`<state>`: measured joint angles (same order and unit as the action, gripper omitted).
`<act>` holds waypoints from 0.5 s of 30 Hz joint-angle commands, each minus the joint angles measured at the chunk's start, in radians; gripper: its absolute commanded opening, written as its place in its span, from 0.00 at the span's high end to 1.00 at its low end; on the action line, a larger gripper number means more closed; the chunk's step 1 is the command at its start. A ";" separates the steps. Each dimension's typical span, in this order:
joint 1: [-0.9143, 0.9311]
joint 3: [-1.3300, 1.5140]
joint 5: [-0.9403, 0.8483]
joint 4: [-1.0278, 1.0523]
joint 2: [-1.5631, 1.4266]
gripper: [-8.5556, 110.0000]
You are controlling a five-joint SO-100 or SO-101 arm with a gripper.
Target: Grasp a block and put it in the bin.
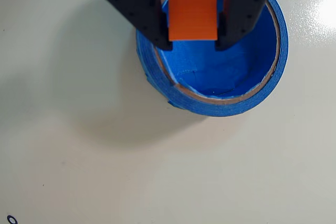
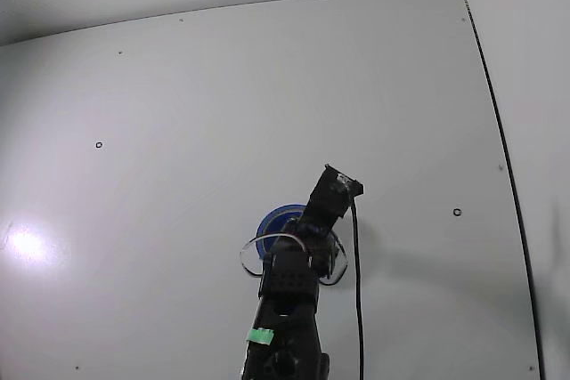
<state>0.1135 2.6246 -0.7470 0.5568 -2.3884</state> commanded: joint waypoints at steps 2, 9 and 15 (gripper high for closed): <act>0.005 -0.017 -0.012 -0.017 -0.061 0.90; 0.003 -0.017 -0.020 -0.006 -0.074 0.78; 0.014 -0.018 -0.008 -0.005 -0.077 0.84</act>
<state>0.1135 2.6262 -0.7593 0.5568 -2.4160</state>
